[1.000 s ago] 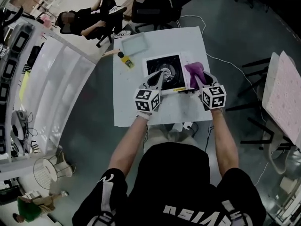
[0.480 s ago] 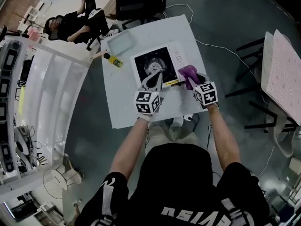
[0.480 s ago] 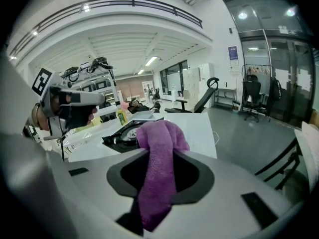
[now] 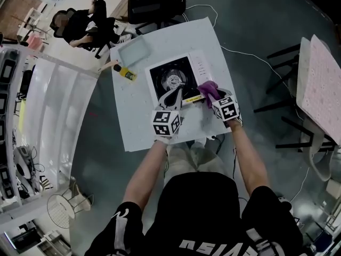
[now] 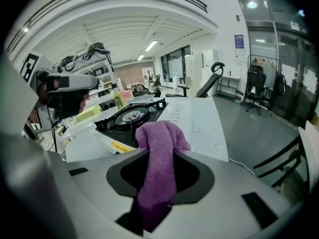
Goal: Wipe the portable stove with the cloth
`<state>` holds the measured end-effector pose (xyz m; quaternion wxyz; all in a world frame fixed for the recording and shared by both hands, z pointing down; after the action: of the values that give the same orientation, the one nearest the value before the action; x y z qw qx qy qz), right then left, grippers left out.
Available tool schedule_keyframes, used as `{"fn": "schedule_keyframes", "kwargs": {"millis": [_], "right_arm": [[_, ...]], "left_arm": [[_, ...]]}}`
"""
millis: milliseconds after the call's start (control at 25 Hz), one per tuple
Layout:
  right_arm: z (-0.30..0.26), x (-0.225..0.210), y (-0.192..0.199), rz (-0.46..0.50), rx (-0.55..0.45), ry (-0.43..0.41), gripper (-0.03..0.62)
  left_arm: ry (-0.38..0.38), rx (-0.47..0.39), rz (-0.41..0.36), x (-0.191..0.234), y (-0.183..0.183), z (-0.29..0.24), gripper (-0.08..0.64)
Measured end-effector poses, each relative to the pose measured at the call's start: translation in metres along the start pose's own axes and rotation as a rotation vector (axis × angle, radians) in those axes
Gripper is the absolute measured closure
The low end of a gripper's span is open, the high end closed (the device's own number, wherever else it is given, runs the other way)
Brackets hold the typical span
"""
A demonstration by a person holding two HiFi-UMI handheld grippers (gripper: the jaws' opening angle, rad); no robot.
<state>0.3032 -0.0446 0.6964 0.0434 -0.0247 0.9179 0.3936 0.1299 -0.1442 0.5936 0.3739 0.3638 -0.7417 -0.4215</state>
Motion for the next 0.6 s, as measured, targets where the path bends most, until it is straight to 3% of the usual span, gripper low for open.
{"fn": "schedule_keyframes", "kwargs": {"millis": [600], "right_arm": [[-0.040, -0.023, -0.036, -0.028, -0.005, -0.017, 0.478]], "left_arm": [[0.028, -0.009, 0.024, 0.018, -0.007, -0.024, 0.554]]}}
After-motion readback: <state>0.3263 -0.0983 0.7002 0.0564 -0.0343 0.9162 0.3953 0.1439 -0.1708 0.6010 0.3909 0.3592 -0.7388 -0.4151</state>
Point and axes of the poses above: the fingertips, and each gripper's own axes: z backward along the fingers, x to its left, y out of its underside, the point moved 6 cm from there along z, backward along the fingers, and after that the axes turned 2 degrees about z, right-handed, at the moved point
